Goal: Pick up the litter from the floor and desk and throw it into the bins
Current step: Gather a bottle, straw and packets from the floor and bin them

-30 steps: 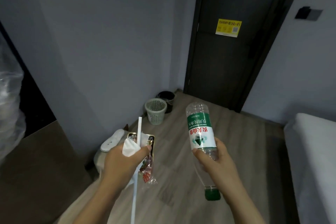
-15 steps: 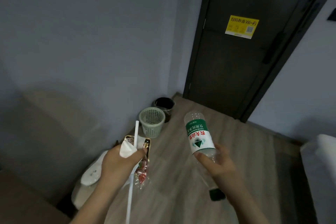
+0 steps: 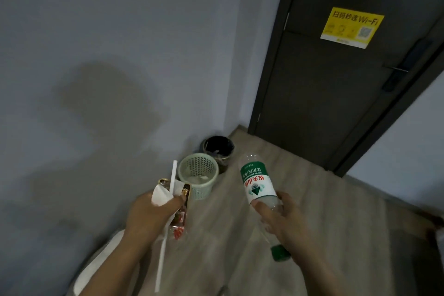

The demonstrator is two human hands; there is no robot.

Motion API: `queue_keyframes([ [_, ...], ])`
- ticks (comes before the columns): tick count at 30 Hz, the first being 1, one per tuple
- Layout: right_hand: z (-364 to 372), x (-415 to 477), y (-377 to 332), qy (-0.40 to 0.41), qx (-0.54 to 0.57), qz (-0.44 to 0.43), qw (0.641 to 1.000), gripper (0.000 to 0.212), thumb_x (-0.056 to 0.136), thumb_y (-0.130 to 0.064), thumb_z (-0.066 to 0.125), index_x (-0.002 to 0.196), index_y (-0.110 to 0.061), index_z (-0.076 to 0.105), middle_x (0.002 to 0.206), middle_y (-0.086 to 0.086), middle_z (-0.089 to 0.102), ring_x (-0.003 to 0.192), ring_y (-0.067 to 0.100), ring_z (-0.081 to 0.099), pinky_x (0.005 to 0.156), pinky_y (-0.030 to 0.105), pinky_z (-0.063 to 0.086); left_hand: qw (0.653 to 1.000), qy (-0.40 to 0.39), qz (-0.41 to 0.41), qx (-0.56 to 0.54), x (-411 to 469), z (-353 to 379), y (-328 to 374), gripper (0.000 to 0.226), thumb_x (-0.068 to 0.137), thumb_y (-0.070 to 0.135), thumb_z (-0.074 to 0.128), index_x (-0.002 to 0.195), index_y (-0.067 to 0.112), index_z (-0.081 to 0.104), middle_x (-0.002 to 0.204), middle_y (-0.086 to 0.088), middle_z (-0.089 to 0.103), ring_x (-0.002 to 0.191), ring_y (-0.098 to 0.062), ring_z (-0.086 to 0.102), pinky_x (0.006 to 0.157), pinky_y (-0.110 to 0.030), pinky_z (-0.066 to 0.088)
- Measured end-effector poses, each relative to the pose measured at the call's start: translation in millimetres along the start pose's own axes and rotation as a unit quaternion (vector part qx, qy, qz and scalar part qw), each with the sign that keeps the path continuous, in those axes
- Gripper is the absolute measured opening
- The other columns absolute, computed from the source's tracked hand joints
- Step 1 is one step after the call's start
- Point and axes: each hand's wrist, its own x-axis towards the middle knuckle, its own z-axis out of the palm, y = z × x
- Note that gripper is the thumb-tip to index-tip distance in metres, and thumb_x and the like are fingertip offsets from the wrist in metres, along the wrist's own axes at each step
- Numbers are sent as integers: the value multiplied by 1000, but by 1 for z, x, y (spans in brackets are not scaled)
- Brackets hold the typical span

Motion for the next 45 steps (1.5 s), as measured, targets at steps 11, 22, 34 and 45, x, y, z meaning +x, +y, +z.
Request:
queue_keyframes([
  [11, -16, 195, -60, -41, -50, 3, 998, 43, 81, -39, 70, 114, -29, 45, 102, 1, 63, 86, 18, 66, 69, 31, 55, 999, 0, -27, 43, 164, 84, 40, 19, 74, 25, 79, 71, 9, 70, 60, -8, 71, 59, -24, 70, 66, -40, 59],
  [22, 42, 397, -101, -47, -123, 67, 989, 59, 78, -42, 72, 126, -19, 47, 105, 1, 61, 88, 18, 65, 77, 39, 58, 986, -29, -97, 133, 403, 141, 17, 29, 72, 34, 79, 86, 14, 62, 72, 3, 64, 66, -9, 59, 54, -22, 41],
  [34, 101, 570, -129, -85, -155, 107, 979, 63, 80, -40, 72, 131, -18, 43, 93, -9, 55, 83, 14, 63, 64, 25, 52, 944, -80, -177, 268, 570, 198, -5, 33, 78, 37, 73, 96, 12, 60, 82, 2, 55, 80, -16, 51, 69, -24, 35],
  [45, 125, 696, -78, -147, -230, 133, 953, 63, 81, -38, 72, 133, -17, 42, 106, -5, 54, 89, 9, 57, 60, 14, 43, 912, -94, -292, 272, 674, 270, -83, 75, 72, 40, 78, 129, 5, 45, 123, -15, 57, 112, -31, 55, 86, -32, 45],
])
